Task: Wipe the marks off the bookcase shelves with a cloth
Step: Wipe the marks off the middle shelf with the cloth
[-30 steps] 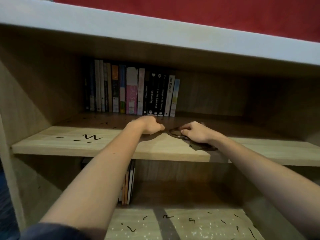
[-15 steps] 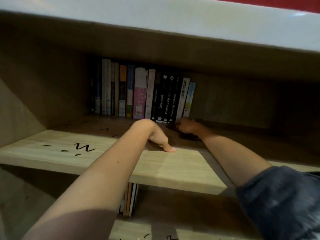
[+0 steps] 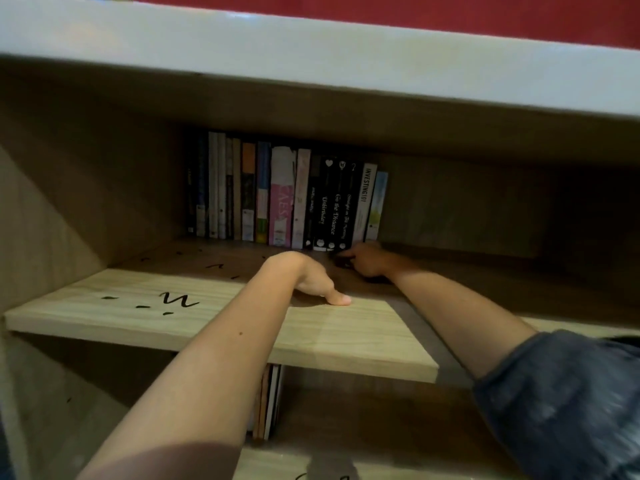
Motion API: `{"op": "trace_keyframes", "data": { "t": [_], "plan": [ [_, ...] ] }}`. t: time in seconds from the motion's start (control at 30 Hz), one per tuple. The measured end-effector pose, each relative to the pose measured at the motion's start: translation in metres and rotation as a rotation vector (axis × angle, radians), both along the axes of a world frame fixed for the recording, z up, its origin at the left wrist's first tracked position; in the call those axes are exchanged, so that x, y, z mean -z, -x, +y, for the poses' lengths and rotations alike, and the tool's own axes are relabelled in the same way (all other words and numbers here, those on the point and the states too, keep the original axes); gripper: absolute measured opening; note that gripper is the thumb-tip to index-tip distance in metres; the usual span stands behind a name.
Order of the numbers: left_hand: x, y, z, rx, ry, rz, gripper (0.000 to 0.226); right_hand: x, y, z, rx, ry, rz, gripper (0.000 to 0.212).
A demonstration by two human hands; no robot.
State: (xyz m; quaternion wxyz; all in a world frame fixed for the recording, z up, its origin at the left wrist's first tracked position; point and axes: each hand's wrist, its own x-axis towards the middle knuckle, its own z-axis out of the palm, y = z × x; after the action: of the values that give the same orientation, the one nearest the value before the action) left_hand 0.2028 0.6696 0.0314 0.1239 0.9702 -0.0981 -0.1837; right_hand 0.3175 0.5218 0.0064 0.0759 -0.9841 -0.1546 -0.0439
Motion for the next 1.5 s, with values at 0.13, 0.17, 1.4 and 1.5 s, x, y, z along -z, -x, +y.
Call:
{"op": "trace_keyframes", "data": {
  "t": [0.13,0.17,1.4,1.5],
  "plan": [
    [0.010,0.030,0.004,0.004,0.059,-0.454,0.050,0.001,0.049,0.012,-0.098,-0.044,0.001,0.038],
    [0.013,0.038,0.012,-0.033,0.143,-0.598,0.038,0.000,0.062,0.016,-0.116,-0.051,0.016,0.037],
    [0.060,0.085,0.112,-0.062,0.844,-1.107,0.022,0.025,0.210,0.110,-0.036,-0.135,-0.306,0.031],
    [0.060,0.084,0.142,-0.064,0.723,-1.145,0.022,0.027,0.230,0.106,-0.230,-0.261,-0.313,0.026]
  ]
}}
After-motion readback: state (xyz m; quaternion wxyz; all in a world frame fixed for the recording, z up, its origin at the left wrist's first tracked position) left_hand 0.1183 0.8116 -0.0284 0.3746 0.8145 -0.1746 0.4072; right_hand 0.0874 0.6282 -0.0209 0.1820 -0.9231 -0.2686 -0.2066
